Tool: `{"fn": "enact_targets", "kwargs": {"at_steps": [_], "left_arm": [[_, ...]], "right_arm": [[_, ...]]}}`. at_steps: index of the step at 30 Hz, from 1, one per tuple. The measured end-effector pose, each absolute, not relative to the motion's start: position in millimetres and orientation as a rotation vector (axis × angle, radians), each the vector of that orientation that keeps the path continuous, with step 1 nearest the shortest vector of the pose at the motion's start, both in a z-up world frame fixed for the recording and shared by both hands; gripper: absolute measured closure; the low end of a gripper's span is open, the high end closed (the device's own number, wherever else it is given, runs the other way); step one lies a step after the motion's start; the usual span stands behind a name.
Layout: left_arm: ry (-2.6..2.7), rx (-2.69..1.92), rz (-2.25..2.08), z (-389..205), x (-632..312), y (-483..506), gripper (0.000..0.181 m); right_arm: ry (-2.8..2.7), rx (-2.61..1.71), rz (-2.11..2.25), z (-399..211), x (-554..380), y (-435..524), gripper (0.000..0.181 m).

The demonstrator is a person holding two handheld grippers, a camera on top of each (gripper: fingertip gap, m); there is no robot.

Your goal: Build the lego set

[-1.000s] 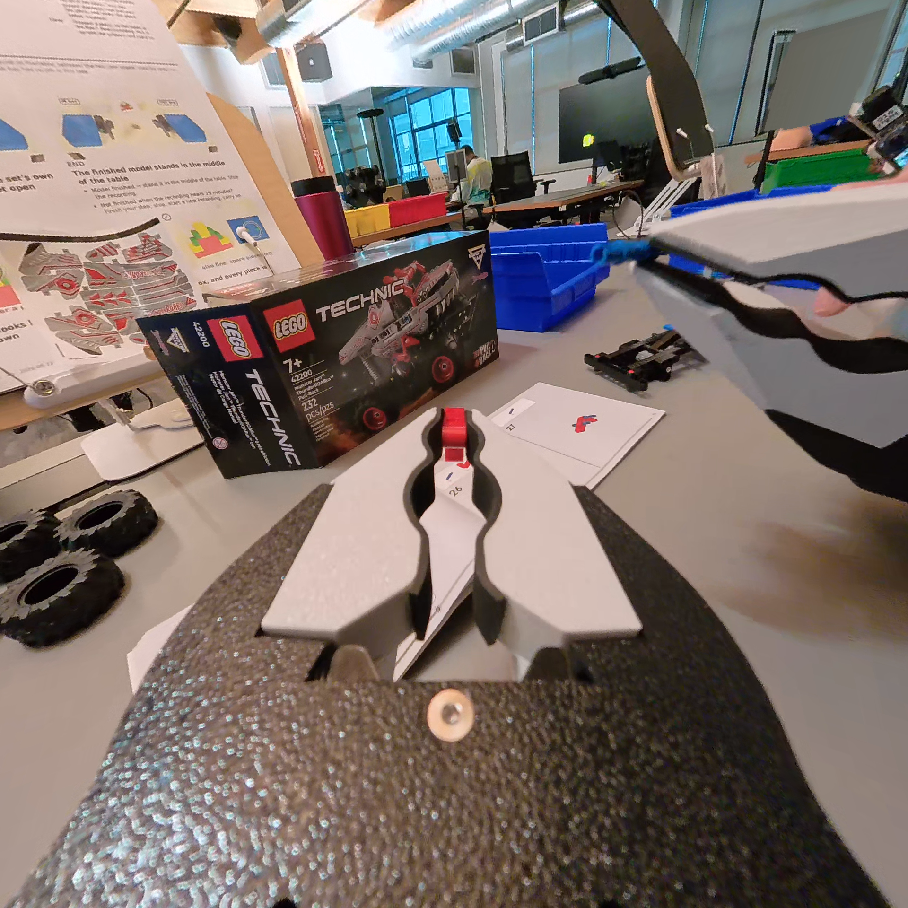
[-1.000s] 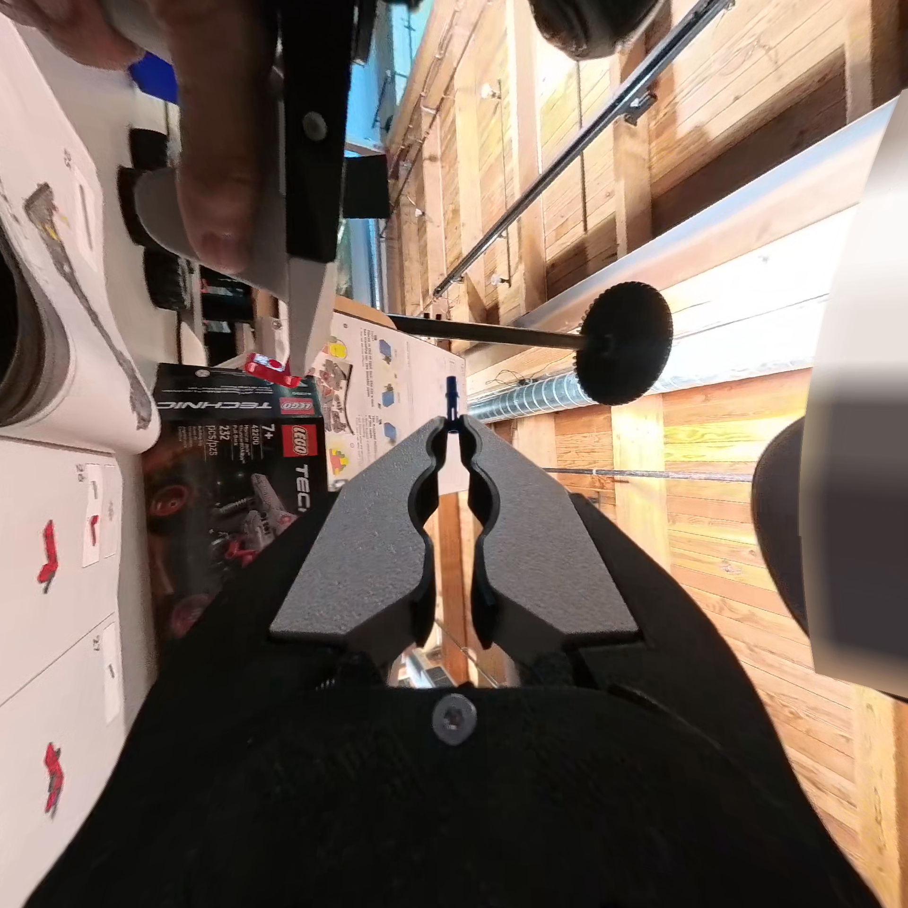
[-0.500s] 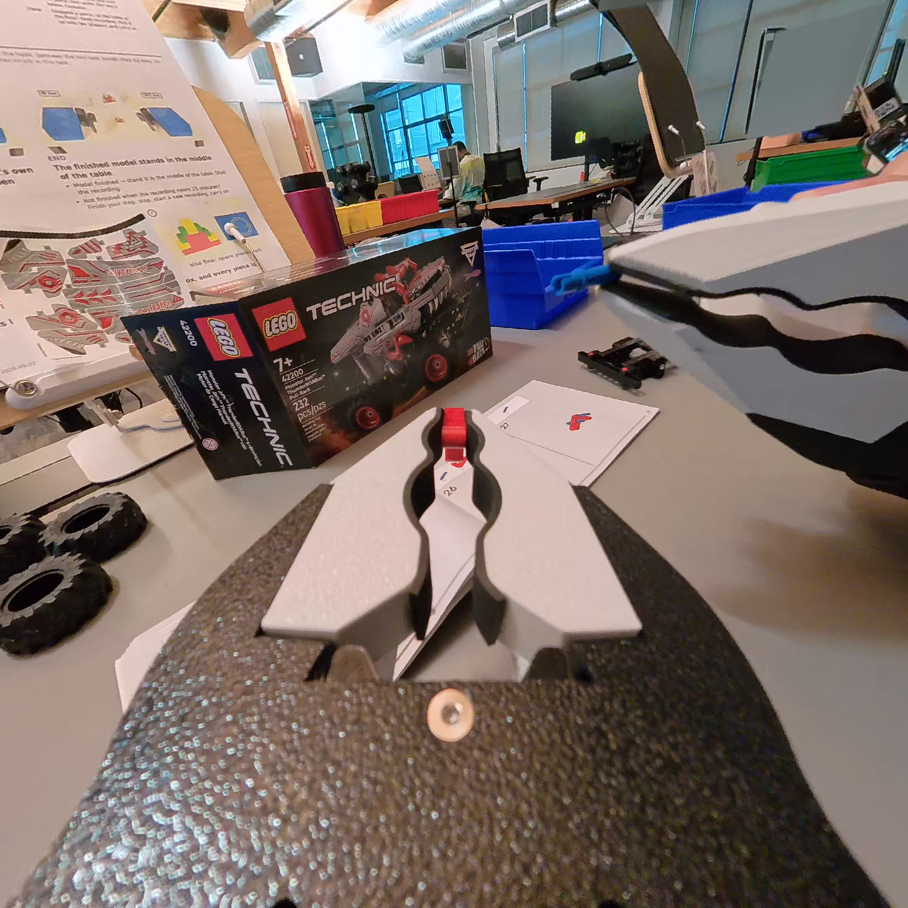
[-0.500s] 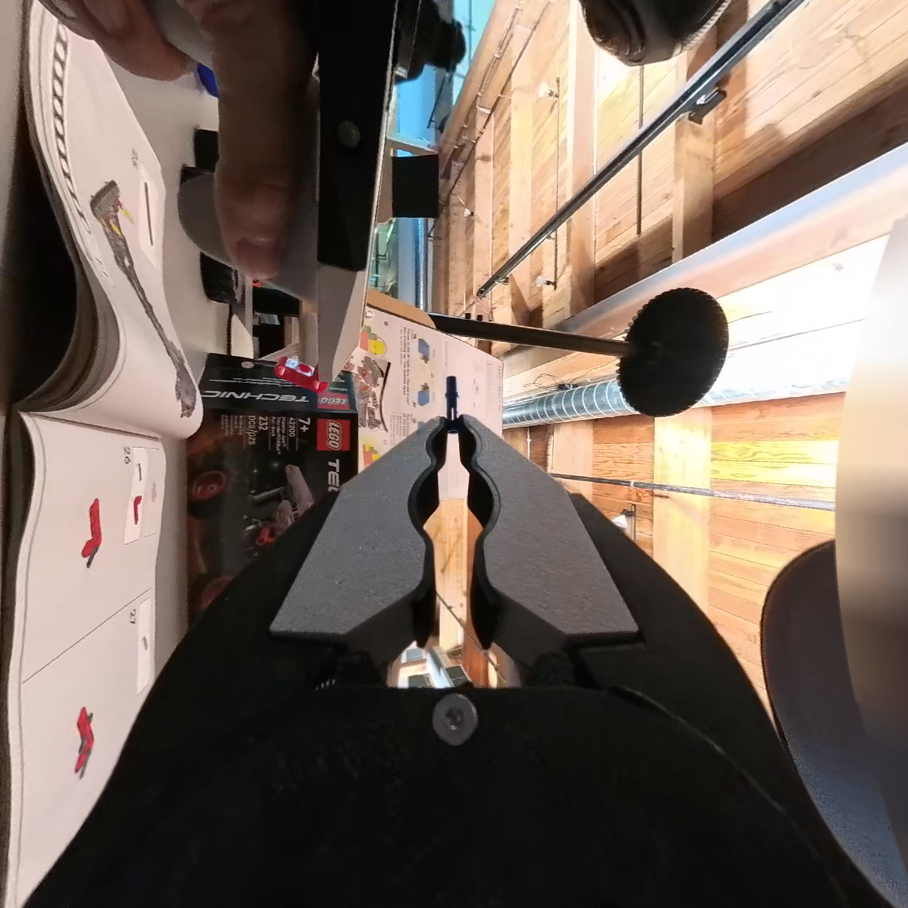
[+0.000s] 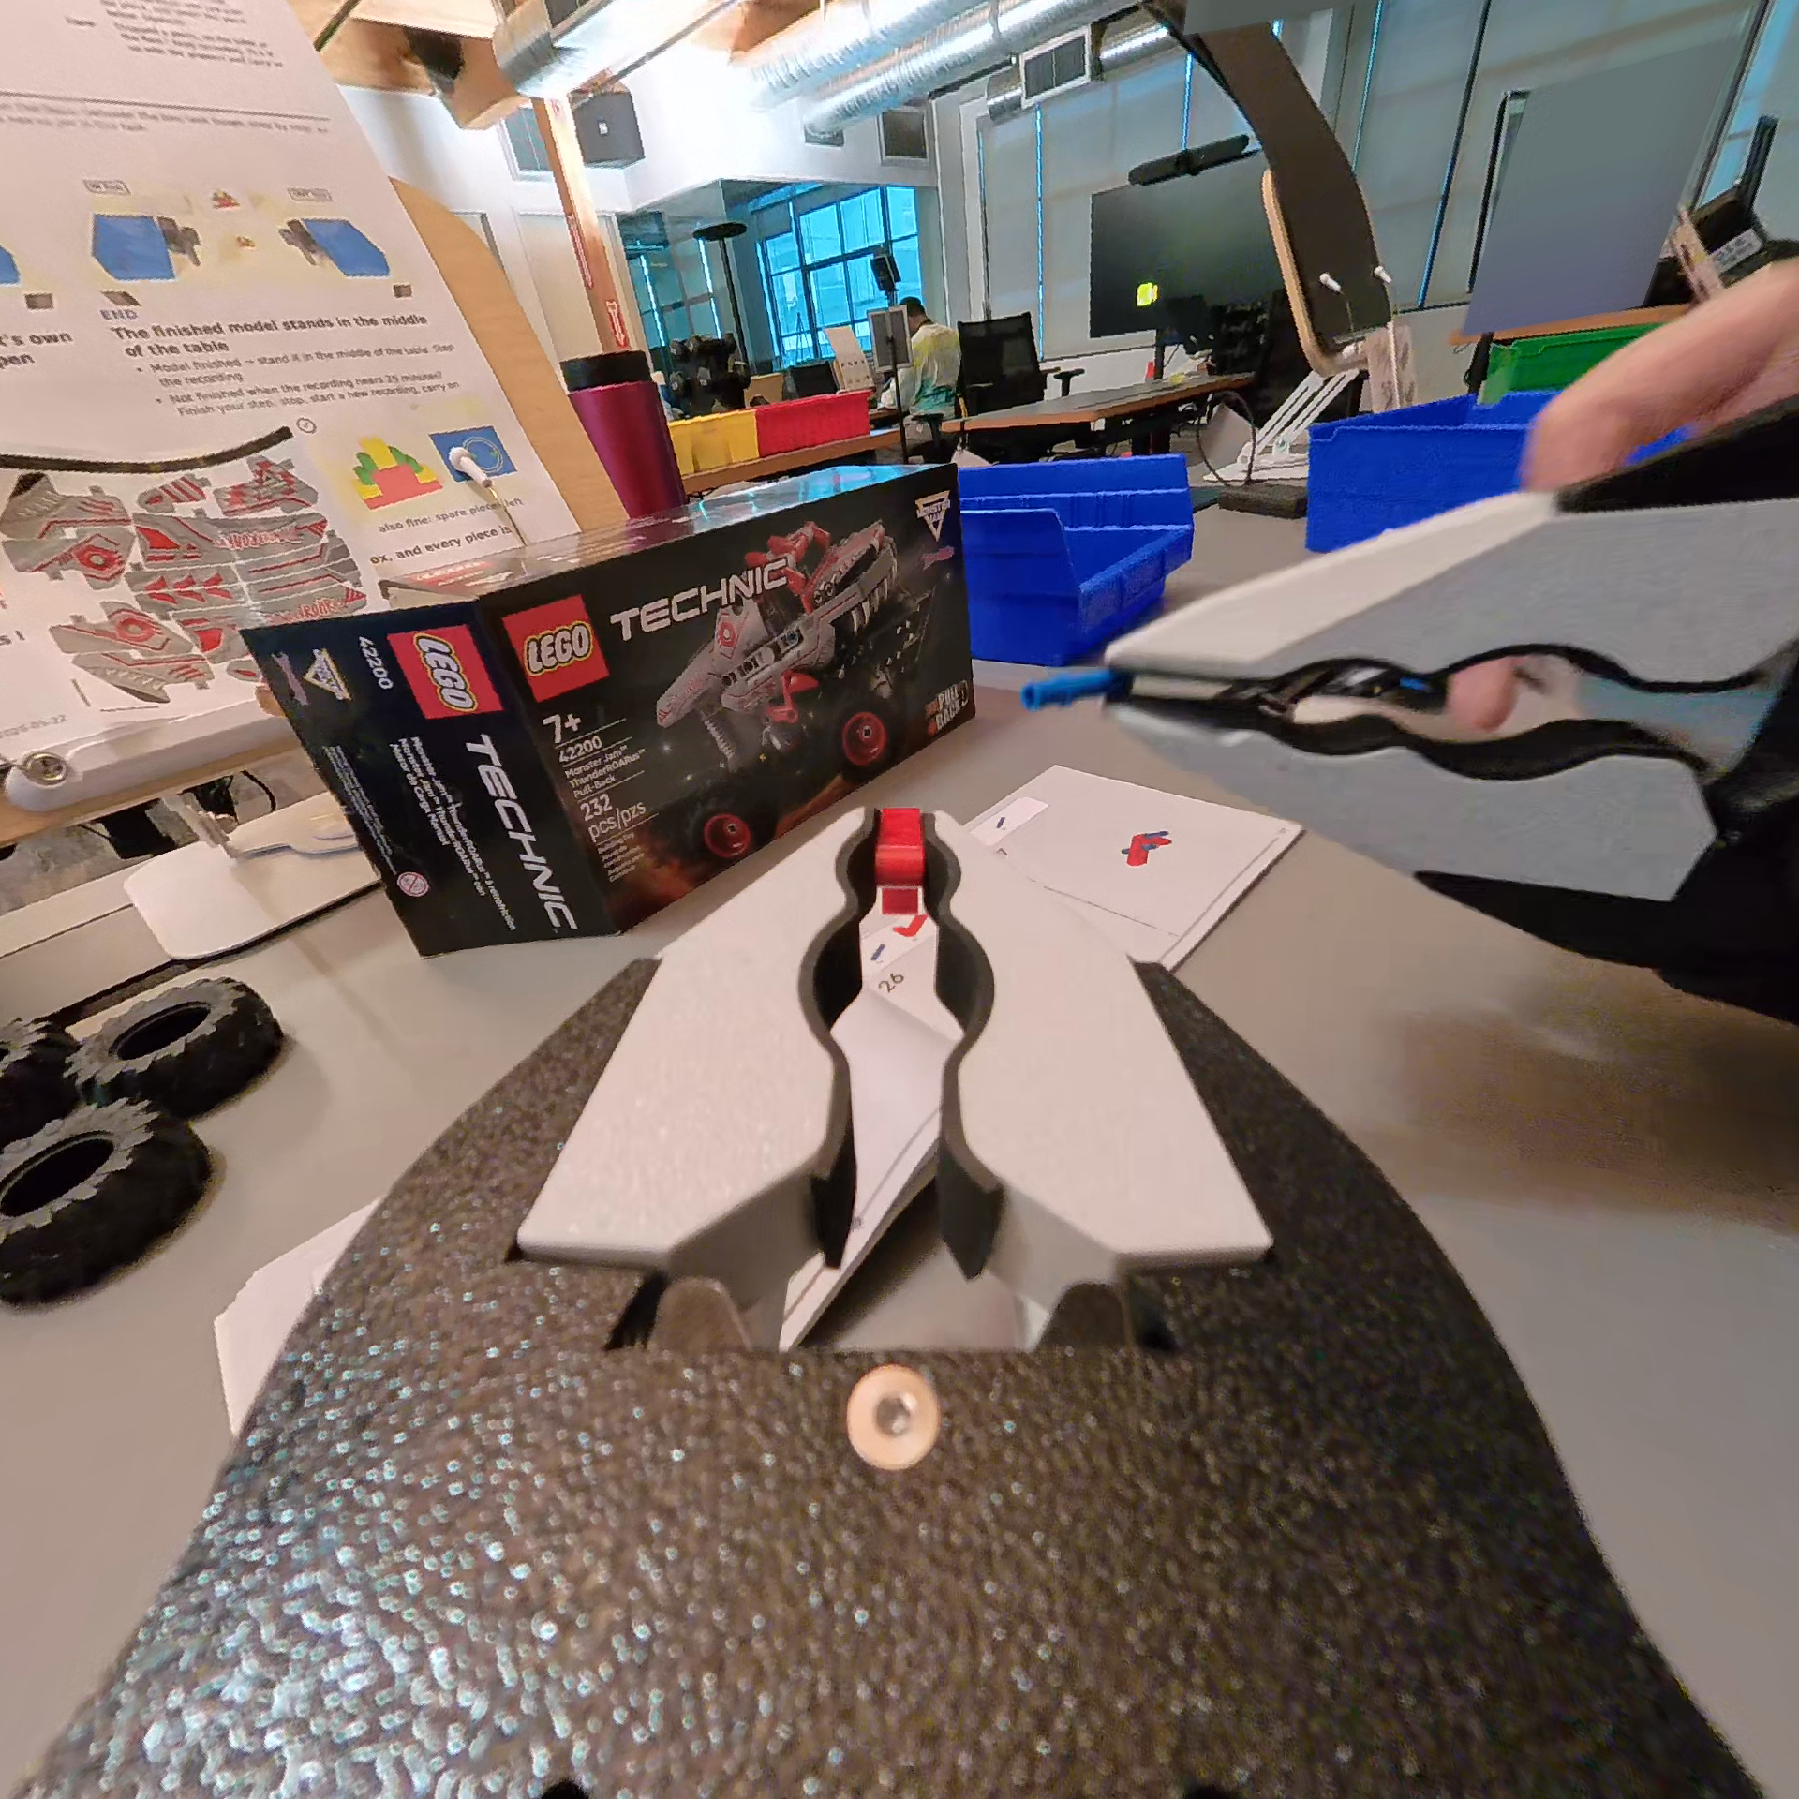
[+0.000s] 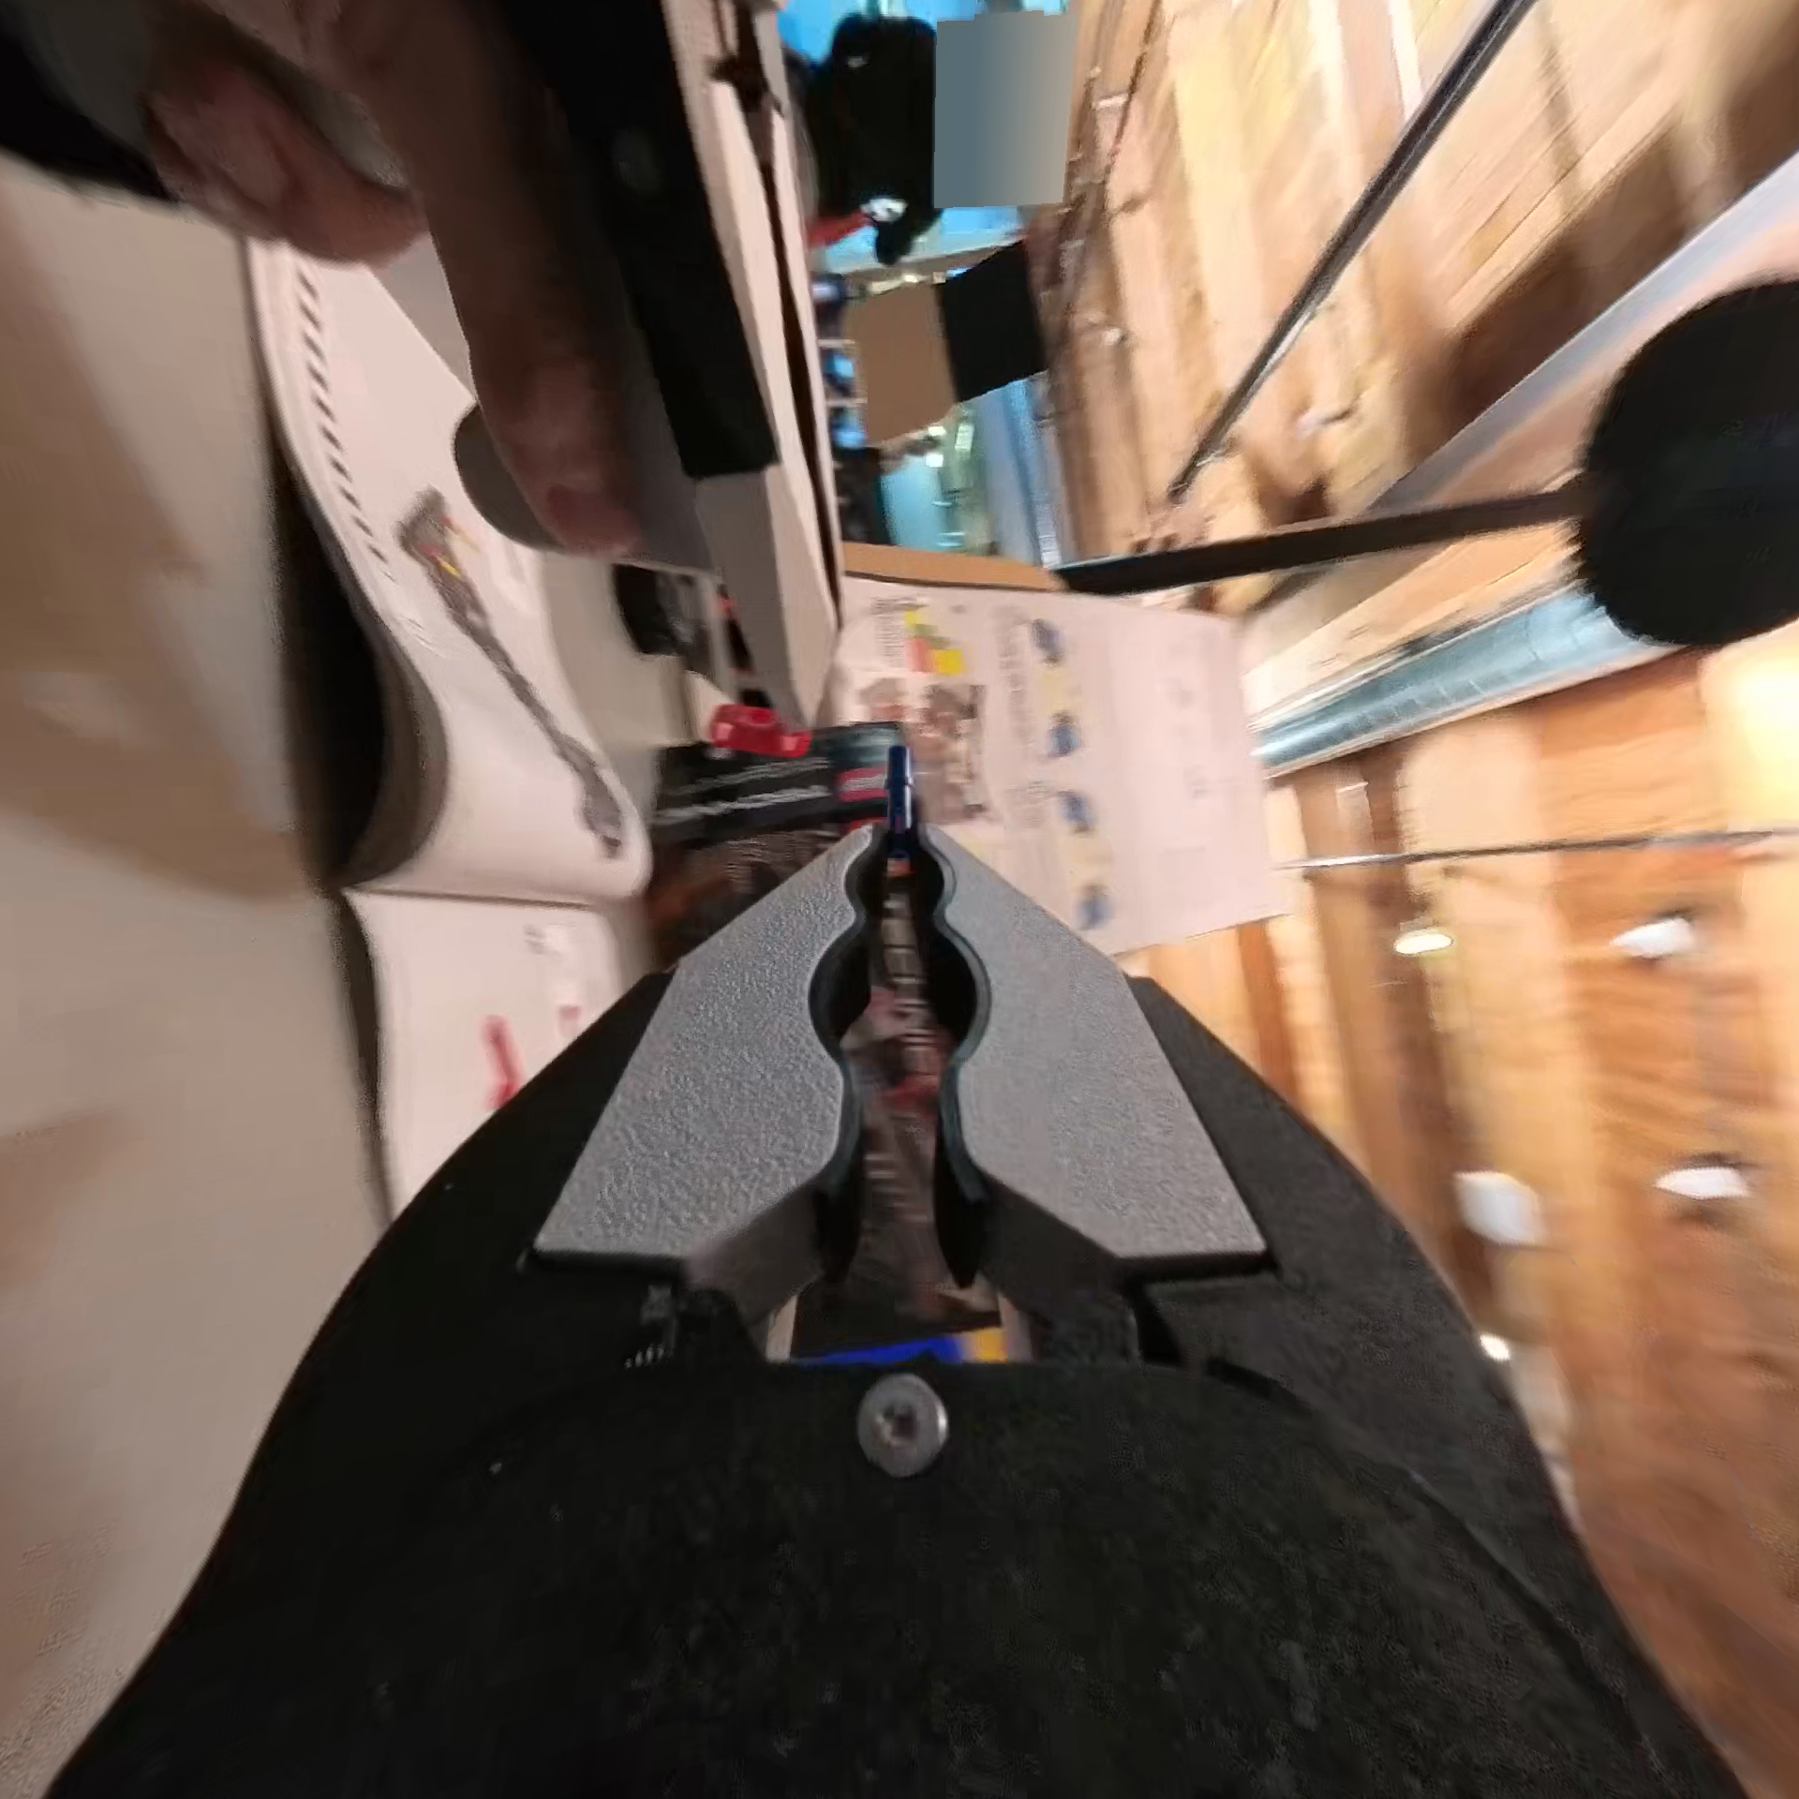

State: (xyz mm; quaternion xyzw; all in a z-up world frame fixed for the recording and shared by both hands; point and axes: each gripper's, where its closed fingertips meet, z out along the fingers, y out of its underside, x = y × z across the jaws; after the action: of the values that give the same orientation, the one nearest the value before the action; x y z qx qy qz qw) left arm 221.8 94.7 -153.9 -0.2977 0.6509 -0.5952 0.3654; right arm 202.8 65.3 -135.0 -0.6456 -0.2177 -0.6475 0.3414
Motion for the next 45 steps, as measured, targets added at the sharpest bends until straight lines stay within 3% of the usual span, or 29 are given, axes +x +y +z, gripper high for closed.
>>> {"fn": "enact_targets", "kwargs": {"at_steps": [5,15,24,35,45], "left_arm": [[1.619,-0.796,-1.654,-145.7,218.6,95.2,0.177],[1.504,-0.915,-1.886,-134.6,217.9,105.6,0.176],[1.633,-0.646,-1.454,-144.9,217.6,93.2,0.176],[1.64,-0.506,-1.249,-146.4,217.1,90.4,0.176],[1.606,-0.609,-1.367,-143.1,218.2,92.3,0.176]], "right_arm": [[-0.23,-1.75,-1.072,-150.1,201.3,69.8,0.179],[0.187,-1.657,-0.67,-143.2,206.1,80.9,0.179],[0.264,-1.7,-0.571,-157.4,213.3,78.8,0.179],[0.332,-1.677,-0.409,-159.8,212.1,78.7,0.179],[0.373,-1.615,-0.349,-154.1,211.8,80.4,0.18]]}}
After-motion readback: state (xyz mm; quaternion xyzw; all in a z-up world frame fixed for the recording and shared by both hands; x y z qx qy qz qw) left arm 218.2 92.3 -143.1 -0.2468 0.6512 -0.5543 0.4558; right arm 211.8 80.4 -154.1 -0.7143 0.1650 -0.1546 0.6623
